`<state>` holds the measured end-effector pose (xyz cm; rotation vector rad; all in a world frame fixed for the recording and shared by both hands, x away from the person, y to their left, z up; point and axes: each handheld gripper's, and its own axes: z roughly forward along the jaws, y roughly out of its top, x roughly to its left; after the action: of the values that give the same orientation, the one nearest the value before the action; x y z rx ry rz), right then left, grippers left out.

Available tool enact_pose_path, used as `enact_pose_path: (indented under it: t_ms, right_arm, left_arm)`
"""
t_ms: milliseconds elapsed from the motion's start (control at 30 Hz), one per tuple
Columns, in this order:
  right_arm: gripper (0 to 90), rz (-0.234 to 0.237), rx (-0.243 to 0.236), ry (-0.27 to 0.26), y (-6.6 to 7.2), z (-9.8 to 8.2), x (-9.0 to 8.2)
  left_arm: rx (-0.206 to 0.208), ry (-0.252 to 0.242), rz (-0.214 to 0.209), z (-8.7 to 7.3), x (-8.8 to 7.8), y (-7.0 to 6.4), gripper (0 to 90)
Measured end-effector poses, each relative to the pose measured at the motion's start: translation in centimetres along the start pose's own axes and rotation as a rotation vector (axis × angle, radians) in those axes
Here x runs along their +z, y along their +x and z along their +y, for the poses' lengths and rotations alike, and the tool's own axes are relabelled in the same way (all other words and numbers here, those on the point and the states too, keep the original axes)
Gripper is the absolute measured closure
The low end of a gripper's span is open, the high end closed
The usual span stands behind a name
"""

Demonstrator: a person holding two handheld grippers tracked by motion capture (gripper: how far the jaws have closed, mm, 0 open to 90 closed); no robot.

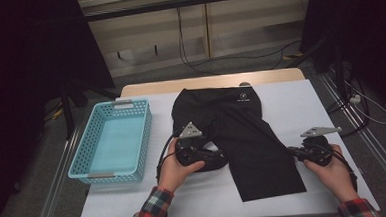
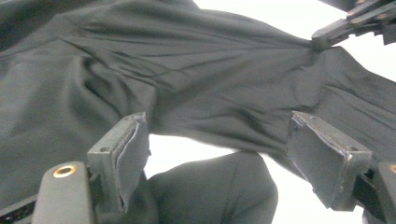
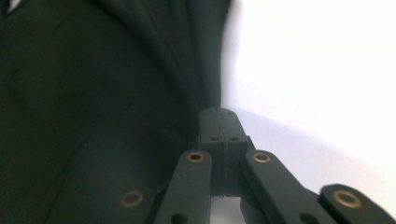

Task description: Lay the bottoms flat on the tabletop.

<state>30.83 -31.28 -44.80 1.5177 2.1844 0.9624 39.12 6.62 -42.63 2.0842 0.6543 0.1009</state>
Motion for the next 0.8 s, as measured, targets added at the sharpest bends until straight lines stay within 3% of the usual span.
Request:
enact_pose_path:
  t_ms: [100, 200, 300, 367, 467, 600, 800]
  right_arm:
    - [90.0, 0.023, 0.001, 0.007, 0.3, -0.6, -0.9]
    - [88.3, -0.005, -0.034, 0.027, 0.7, -0.8, -0.9]
    - [81.4, 0.008, -0.042, 0.015, 0.9, -0.3, -0.6]
    - [71.9, -0.014, -0.045, -0.016, 1.1, 0.5, -0.5]
    - [62.4, -0.010, -0.021, -0.062, 0.8, 1.7, -0.3]
    - [55.8, -0.039, 0.003, -0.114, -0.1, 3.7, 0.8]
    - [55.4, -0.042, 0.030, -0.095, -1.3, 6.3, 4.0]
  left_arm:
    - [-0.003, 0.002, -0.002, 0.0, -0.1, 0.0, 21.7]
    - [-0.002, -0.009, -0.004, 0.1, 0.0, -0.1, 21.8]
    - [0.000, -0.002, -0.008, 0.2, 0.1, -0.2, 21.7]
    - [-0.003, -0.002, -0.010, 0.2, 0.1, -0.1, 21.7]
    - [-0.005, 0.002, -0.008, 0.2, 0.1, 0.1, 21.5]
    - [-0.004, 0.005, 0.001, 0.1, -0.2, 0.3, 21.4]
    - [-0.006, 0.003, 0.014, 0.0, -0.7, 0.5, 21.4]
